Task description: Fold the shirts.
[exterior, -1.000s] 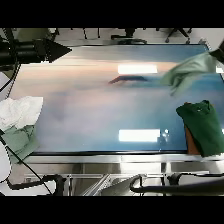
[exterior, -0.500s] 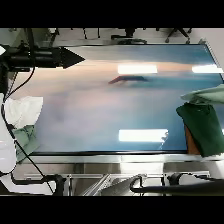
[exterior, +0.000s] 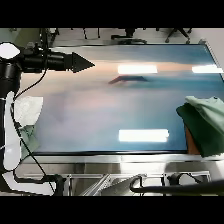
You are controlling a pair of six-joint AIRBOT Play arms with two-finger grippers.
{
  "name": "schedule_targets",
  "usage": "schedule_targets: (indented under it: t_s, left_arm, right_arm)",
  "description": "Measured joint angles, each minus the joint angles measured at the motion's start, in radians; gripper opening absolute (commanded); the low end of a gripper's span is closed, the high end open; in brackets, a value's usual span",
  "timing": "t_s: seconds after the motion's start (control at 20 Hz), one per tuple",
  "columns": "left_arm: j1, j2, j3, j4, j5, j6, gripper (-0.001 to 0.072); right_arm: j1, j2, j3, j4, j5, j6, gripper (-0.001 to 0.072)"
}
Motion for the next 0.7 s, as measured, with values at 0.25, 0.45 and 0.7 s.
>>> schedule_targets:
  t_s: [0.25, 0.45, 0.7]
  left_arm:
    - [-0.002, 0.000, 0.000, 0.000, -0.014, 0.018, 0.0013]
    - [-0.002, 0.000, 0.000, 0.000, -0.007, 0.021, 0.0013]
    - [0.005, -0.001, 0.015, 0.000, 0.012, 0.022, 0.0013]
  right_arm:
    - [-0.006, 0.020, -0.215, -0.070, -0.126, -0.015, 0.0518]
    - [-0.006, 0.010, -0.252, -0.056, -0.179, -0.018, 0.0514]
    - [0.024, 0.008, -0.225, 0.140, -0.260, -0.031, 0.0025]
